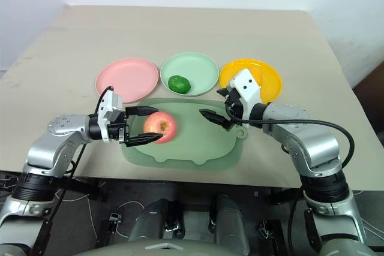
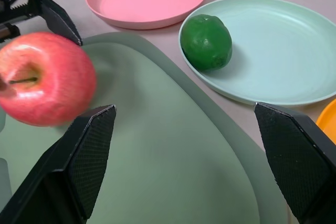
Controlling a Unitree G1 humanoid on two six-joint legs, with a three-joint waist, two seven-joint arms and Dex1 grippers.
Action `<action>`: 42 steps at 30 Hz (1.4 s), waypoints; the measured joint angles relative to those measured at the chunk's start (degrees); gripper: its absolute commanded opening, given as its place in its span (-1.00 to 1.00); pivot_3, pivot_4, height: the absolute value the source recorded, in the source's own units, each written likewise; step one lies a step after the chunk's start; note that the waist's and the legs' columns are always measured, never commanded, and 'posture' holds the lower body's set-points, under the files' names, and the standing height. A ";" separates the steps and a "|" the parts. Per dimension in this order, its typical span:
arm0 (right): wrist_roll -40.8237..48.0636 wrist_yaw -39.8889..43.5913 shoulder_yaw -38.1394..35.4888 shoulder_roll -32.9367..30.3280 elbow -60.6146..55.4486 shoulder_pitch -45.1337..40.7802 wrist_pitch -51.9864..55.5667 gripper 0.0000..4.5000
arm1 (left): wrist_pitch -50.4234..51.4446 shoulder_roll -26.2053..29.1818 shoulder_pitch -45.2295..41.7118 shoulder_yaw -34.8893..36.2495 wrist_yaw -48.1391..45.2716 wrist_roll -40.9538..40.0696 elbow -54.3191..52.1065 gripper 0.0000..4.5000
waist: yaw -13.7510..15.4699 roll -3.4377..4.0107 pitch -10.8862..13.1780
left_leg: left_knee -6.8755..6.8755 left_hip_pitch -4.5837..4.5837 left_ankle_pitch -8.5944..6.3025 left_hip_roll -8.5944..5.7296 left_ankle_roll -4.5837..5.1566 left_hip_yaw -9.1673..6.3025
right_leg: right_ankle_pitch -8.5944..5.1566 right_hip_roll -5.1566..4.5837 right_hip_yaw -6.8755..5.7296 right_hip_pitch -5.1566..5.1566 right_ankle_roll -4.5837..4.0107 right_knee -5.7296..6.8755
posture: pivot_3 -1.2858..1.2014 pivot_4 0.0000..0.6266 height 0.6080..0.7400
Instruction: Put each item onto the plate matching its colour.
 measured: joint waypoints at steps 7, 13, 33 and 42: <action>-1.28 -0.32 0.19 -0.01 0.63 -0.47 0.03 0.98 | 4.20 0.22 -0.07 -0.04 0.88 -0.81 -2.71 1.00 | -0.07 0.00 0.00 | 0.00 0.01 0.00 0.00 0.00 -0.01 | 0.00 0.01 0.00 0.00 0.00 0.00 | 0.03 -0.52 0.33; -1.95 -0.58 0.29 -0.13 0.97 -0.86 0.39 0.98 | 6.14 0.69 -0.13 -0.14 0.75 -0.95 -3.02 1.00 | -0.05 0.00 0.00 | 0.00 0.01 0.00 0.00 0.00 -0.01 | 0.00 0.01 0.00 0.00 0.00 0.00 | 0.03 -0.52 0.33; -4.92 -0.15 0.58 -0.57 2.08 -0.94 0.98 0.98 | 10.52 9.46 3.90 1.80 -1.81 -3.28 -7.64 1.00 | -0.24 0.01 0.00 | -0.05 0.04 -0.01 0.01 -0.02 -0.01 | -0.03 0.00 0.01 -0.02 -0.01 0.00 | 0.03 -0.52 0.33; -5.75 0.18 1.56 -0.56 2.43 -0.94 0.13 0.98 | 7.71 11.11 5.85 2.63 -3.43 -3.44 -6.76 1.00 | -0.21 0.02 0.00 | -0.06 0.09 -0.01 0.01 -0.03 -0.01 | -0.11 -0.02 0.01 0.01 -0.15 -0.02 | 0.03 -0.52 0.33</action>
